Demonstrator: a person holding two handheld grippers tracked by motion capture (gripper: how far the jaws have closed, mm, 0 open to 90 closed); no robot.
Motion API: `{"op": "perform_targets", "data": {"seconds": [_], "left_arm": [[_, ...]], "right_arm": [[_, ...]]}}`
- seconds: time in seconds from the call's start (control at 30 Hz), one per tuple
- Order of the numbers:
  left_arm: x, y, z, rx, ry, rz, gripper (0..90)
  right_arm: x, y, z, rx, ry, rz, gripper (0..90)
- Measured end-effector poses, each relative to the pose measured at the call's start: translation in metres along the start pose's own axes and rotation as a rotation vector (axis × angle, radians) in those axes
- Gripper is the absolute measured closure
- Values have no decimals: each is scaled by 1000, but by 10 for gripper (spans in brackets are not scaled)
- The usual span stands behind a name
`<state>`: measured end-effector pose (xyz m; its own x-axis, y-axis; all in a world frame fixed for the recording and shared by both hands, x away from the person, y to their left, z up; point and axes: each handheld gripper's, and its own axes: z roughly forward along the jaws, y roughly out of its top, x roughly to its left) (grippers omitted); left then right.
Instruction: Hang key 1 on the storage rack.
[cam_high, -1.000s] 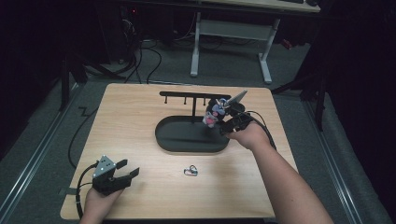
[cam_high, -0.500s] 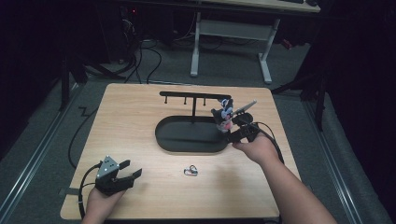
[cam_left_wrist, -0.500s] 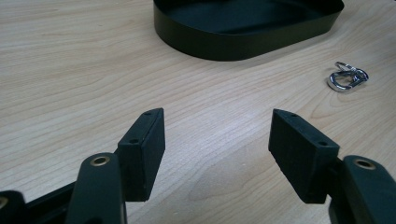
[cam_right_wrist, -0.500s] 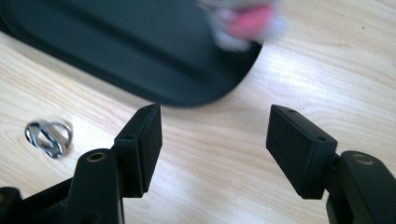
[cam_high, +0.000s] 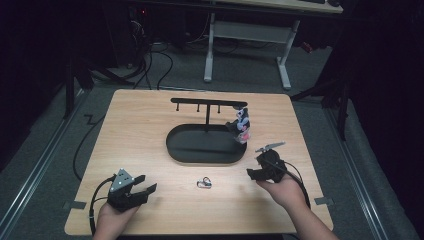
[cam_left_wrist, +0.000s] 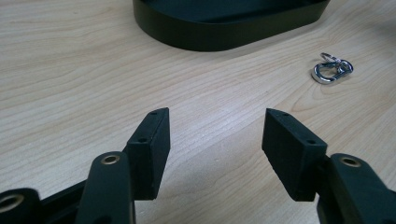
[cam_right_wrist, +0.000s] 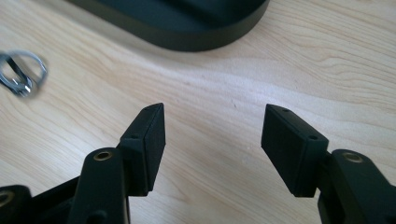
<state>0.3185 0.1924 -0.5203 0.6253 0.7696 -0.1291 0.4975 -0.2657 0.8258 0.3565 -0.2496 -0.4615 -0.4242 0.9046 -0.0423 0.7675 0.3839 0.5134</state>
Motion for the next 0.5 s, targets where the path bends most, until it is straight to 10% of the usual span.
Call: {"op": "perform_targets", "data": {"seconds": [0.3,0.4,0.5], "left_arm": [[-15,8,8,25,-25,-1,410],[-20,12,14,53,-17,-4,534],[-37,16,31,104,18,17,718]], "right_arm": [[10,-64,4,-273,78,82,433],[9,-86,-4,-418,67,127,460],[7,-95,-7,-436,74,77,466]]}}
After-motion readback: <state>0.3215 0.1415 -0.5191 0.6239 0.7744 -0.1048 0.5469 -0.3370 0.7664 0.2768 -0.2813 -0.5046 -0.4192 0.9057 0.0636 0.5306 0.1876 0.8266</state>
